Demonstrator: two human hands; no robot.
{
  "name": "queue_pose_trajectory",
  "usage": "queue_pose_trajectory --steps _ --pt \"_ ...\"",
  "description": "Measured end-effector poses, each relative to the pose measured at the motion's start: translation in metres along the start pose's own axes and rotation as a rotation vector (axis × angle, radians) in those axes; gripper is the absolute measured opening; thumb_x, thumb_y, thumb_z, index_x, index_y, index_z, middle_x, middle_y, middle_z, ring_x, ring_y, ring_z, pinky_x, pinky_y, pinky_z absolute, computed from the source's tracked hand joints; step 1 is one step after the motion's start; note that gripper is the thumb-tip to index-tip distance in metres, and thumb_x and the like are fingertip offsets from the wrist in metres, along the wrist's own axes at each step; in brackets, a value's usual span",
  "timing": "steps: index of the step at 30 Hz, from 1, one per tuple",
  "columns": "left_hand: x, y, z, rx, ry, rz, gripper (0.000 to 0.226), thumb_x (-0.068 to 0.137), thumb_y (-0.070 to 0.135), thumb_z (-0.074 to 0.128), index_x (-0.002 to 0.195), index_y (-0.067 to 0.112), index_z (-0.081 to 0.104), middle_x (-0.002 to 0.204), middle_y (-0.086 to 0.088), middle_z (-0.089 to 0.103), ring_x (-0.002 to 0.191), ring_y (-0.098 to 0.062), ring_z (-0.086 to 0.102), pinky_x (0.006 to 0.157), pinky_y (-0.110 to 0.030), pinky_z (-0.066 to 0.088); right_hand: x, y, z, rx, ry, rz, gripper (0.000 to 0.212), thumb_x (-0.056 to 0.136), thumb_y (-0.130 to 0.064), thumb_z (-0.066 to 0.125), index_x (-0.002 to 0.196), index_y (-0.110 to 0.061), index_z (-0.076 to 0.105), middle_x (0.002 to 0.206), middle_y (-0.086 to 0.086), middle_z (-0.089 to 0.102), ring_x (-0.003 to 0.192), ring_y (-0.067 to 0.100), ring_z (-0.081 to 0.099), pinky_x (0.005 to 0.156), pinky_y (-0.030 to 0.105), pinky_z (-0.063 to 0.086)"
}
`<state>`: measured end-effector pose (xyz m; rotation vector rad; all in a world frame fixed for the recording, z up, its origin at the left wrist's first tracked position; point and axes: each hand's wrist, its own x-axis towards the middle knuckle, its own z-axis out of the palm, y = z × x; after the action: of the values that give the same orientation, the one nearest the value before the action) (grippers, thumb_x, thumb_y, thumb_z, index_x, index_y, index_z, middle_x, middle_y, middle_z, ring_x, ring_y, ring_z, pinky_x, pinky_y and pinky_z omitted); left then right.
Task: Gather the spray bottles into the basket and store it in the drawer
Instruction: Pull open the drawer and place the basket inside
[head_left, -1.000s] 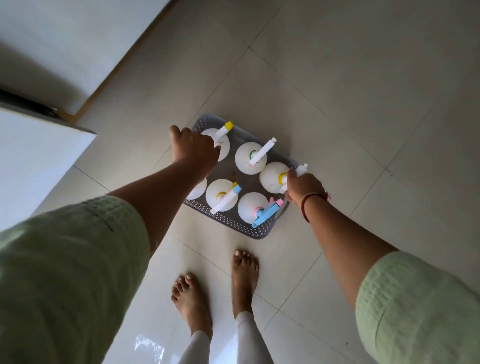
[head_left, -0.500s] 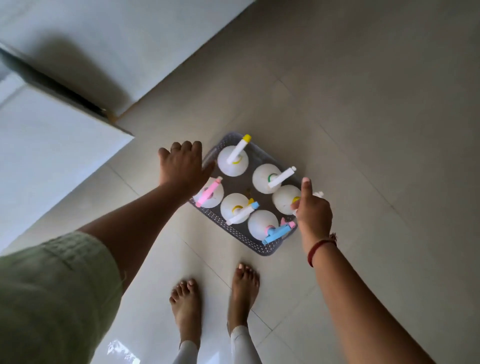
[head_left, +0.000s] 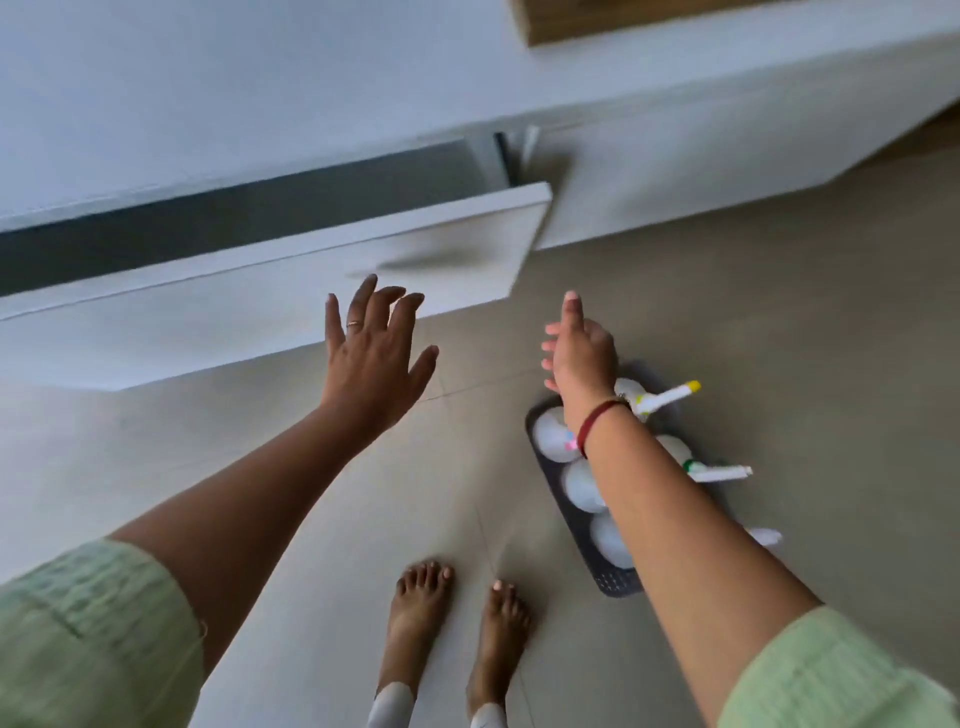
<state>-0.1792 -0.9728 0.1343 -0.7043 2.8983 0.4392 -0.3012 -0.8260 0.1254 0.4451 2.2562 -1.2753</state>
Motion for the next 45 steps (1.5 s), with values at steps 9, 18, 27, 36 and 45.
queue_pose_trajectory --steps 9,18,27,36,45 --pt "-0.036 -0.085 -0.047 0.105 0.159 -0.099 0.075 0.086 0.033 0.061 0.148 0.015 0.023 0.155 -0.017 0.024 0.146 -0.037 0.014 0.114 -0.062 0.008 -0.045 -0.063 0.056 -0.258 0.181 -0.519 0.068 0.085 -0.041 0.064 0.138 -0.007 0.039 0.145 0.017 0.034 0.13 0.034 0.038 0.099 0.028 0.023" --pt "-0.026 -0.113 -0.057 0.138 0.105 -0.294 0.087 0.089 0.045 0.052 0.151 0.021 -0.003 0.16 -0.013 0.006 0.148 -0.032 -0.002 0.115 -0.062 -0.001 -0.036 -0.066 0.062 -0.85 0.122 -0.751 0.077 0.084 -0.043 0.062 0.149 -0.026 0.024 0.162 0.009 0.005 0.149 0.032 0.003 0.115 0.059 0.01" --pt "-0.022 -0.119 -0.078 0.126 0.159 -0.241 0.061 0.083 0.063 0.05 0.108 0.008 0.049 0.107 -0.016 0.052 0.104 -0.036 0.047 0.095 -0.047 0.035 -0.043 -0.078 0.053 -0.995 0.07 -0.858 0.054 0.083 -0.052 0.06 0.118 -0.012 0.052 0.125 0.016 0.051 0.131 0.036 0.035 0.108 0.046 0.029" --pt "-0.051 -0.117 -0.079 0.065 -0.007 -0.071 0.061 0.07 0.079 0.042 0.078 0.019 0.047 0.081 -0.002 0.057 0.084 -0.028 0.058 0.059 -0.032 0.043 -0.076 -0.022 0.019 -1.093 0.114 -0.89 0.044 0.083 -0.053 0.053 0.103 -0.015 0.056 0.107 0.015 0.056 0.115 0.042 0.048 0.097 0.056 0.041" --pt "-0.108 -0.108 -0.05 0.048 -0.025 0.086 0.073 0.068 0.091 0.011 0.062 0.023 0.037 0.056 0.007 0.039 0.053 -0.019 0.043 0.045 -0.019 0.025 -0.116 0.033 -0.013 -1.125 0.128 -0.822 0.039 0.079 -0.053 0.059 0.102 -0.022 0.058 0.111 0.009 0.059 0.122 0.039 0.048 0.101 0.062 0.037"
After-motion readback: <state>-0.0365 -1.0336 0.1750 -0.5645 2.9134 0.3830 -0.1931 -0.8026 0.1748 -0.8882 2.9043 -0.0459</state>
